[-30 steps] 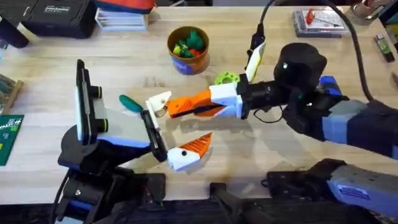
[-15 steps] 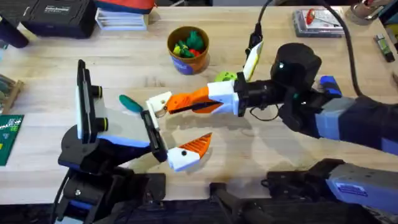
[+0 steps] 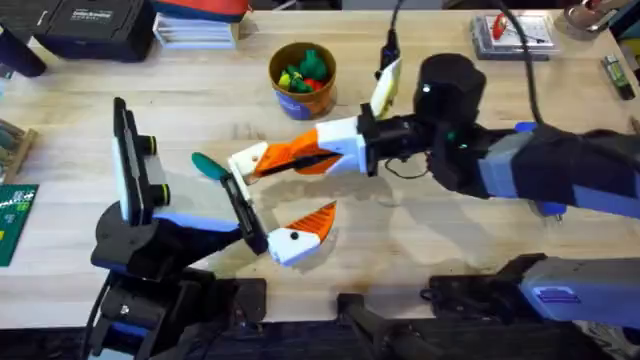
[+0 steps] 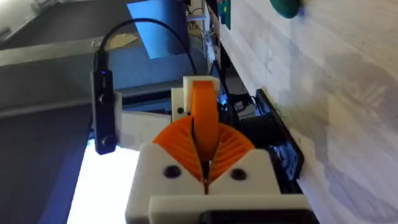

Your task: Pick up the gripper from the table and insert it into the empty holder that is missing its gripper. Then pick up a screw, insert it into the mounting hole, and use the screwdriver to tighten it. Finally, clean up the table by picking up the vegetable and placing it into the bucket.

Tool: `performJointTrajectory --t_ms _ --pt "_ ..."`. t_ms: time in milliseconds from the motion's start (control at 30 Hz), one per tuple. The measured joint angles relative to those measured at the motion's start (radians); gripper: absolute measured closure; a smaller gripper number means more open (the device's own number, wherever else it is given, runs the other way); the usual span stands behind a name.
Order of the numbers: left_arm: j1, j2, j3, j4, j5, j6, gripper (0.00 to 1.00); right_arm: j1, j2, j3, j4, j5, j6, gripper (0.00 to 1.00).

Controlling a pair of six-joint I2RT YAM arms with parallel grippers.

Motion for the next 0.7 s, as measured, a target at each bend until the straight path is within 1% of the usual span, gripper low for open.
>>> performJointTrajectory --t_ms 167,333,700 --pt "0.0 0.0 0.0 0.0 -0.01 -0.005 0.015 0.033 0.066 0.053 0.004 -0.027 0.001 0.993" --pt "0.0 0.0 0.0 0.0 -0.019 -0.019 0.015 0.033 0.112 0.084 0.01 -0.049 0.001 0.993" --pt "0.004 0.0 0.0 0.002 -0.032 -0.02 0.015 0.037 0.127 0.105 0.007 -0.023 0.001 0.994"
